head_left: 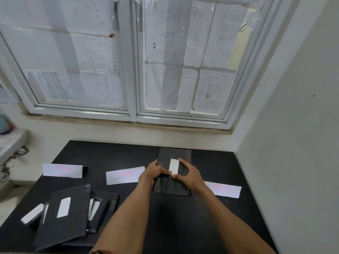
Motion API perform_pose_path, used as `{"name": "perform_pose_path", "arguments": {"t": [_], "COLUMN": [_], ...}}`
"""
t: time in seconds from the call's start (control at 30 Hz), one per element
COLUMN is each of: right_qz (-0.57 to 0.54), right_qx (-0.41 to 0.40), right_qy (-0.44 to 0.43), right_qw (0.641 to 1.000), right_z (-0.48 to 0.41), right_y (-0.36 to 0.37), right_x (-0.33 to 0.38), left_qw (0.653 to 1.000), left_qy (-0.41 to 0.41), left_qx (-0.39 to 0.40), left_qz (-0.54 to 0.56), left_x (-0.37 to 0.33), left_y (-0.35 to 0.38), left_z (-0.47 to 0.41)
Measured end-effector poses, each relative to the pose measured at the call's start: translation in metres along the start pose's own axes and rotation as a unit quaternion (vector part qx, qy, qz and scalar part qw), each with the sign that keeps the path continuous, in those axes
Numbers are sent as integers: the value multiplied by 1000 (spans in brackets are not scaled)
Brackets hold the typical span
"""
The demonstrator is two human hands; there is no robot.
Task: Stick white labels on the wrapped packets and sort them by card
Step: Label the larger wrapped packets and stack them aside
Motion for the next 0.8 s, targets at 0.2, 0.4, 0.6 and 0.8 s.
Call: {"name": "perform_pose_path", "arguments": {"t": [0.2,0.4,0.6,0.8], "right_qz": [10,30,38,40], "right_qx": [27,47,51,61], "right_qy": [11,8,6,25], "right_qw": [1000,998,998,997], "right_z": [7,7,7,11], "right_y": [24,47,74,100], "right_x": [-3,7,19,20], "left_qw": [999,999,998,997], "left_qy": [-28,-36,-40,-47], "left_qx": [15,3,-14,-24], "left_qz": [-30,-37,-37,-60], "left_x": [12,20,28,34], "left_y": [-21,-45,-75,-95], "left_z": [4,2,-5,-6]}}
Point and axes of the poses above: each hand's wrist, its own z-axis away from the middle knuckle, its own y-axis out of the palm, x = y × z, the point moved 5 cm from there along -z, towards the middle knuckle, and after that the axes turned 8 degrees about -x, right-handed, at the moved point
